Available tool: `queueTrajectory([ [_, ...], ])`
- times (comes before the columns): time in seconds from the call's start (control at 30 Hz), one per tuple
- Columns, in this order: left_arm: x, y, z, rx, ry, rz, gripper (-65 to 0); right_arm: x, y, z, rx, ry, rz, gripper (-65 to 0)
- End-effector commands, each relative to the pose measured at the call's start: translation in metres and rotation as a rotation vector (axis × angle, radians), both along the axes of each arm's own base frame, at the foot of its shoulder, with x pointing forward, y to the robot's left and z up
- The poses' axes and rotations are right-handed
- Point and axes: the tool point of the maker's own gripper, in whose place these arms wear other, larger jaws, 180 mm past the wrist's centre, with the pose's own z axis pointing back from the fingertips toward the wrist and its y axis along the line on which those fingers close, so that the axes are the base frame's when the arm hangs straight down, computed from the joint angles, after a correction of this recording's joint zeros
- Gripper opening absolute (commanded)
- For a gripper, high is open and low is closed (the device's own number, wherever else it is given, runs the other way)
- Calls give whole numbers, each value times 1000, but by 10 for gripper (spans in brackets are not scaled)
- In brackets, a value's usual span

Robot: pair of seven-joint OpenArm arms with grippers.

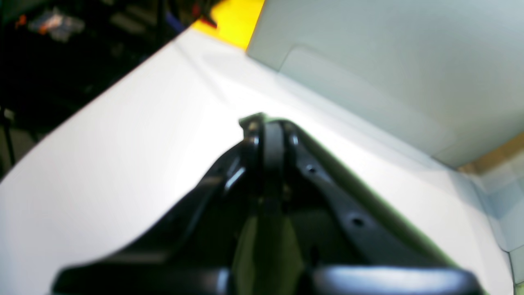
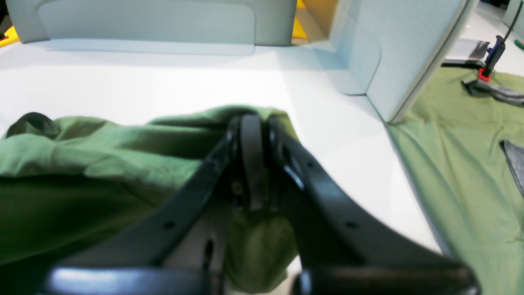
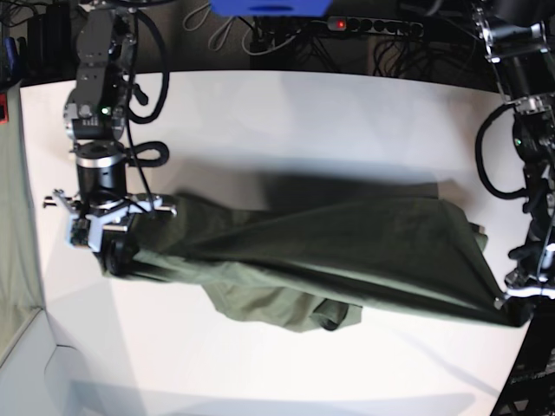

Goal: Layout the t-shirt on the table in an organized manner, then fold the t-shirt properly
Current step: 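Lift and stretch the t-shirt between both grippers, pulling apart, then release the fabric with the left gripper and move it away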

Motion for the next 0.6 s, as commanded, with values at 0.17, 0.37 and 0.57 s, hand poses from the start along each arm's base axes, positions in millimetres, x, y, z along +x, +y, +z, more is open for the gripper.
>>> queueTrajectory([
  [0.17,11,3,23,-27,-75,16,-647,4,-1,17,-13,-62,1,-650],
  [0.37,7,-11,45,-4,-131,-15,-647,10,-12,30,-23,-97,-26,-650],
  [0.57,-33,-16,-4,-104,-1,-51,-647,11,-33,31,-24,-83,-85,-650],
])
